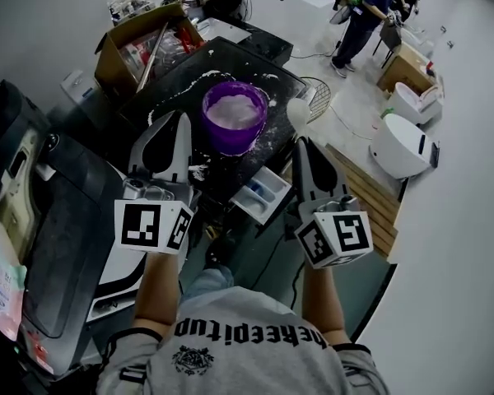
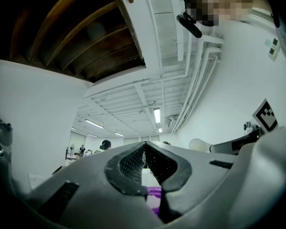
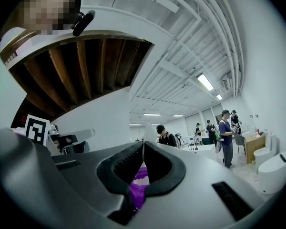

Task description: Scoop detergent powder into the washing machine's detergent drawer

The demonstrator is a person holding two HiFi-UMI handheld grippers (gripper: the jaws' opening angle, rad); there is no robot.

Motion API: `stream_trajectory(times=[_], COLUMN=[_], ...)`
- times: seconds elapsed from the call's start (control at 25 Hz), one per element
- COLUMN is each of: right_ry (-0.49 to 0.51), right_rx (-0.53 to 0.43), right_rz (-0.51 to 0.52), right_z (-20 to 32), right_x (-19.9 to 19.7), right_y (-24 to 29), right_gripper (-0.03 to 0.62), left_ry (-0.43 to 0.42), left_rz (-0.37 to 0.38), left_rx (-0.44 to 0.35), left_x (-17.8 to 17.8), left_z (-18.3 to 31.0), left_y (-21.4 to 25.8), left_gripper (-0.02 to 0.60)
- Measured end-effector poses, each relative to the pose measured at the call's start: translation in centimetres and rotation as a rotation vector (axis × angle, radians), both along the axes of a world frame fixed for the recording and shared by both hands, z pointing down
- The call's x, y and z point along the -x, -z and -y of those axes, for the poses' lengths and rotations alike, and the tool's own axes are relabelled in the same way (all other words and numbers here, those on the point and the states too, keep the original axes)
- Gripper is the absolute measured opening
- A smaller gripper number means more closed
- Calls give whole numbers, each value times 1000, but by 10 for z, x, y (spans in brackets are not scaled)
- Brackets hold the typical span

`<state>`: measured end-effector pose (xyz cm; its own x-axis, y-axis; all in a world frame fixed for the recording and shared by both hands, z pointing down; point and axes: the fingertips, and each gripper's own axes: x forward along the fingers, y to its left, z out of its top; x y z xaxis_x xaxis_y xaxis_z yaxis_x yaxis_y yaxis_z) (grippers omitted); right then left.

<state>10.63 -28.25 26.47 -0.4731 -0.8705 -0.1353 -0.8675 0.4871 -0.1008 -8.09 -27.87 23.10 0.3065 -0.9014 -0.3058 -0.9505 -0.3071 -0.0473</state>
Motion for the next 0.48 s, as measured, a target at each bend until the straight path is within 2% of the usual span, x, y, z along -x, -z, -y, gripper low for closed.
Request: stream_trajectory(times=[0.28,0.48], right_ry=[58,145], right_rx=[151,268], right_rz=[-118,-123], right_z=[46,71], right_x=[27,48], right_y=[-26,-44], right_gripper=[6,5], left_ry=[-39,-65], left_rz=[7,9], left_rx=[12,38], left_x=[8,14], left_z=[39,62], left_y=[-6,-19], left_gripper=[3,3])
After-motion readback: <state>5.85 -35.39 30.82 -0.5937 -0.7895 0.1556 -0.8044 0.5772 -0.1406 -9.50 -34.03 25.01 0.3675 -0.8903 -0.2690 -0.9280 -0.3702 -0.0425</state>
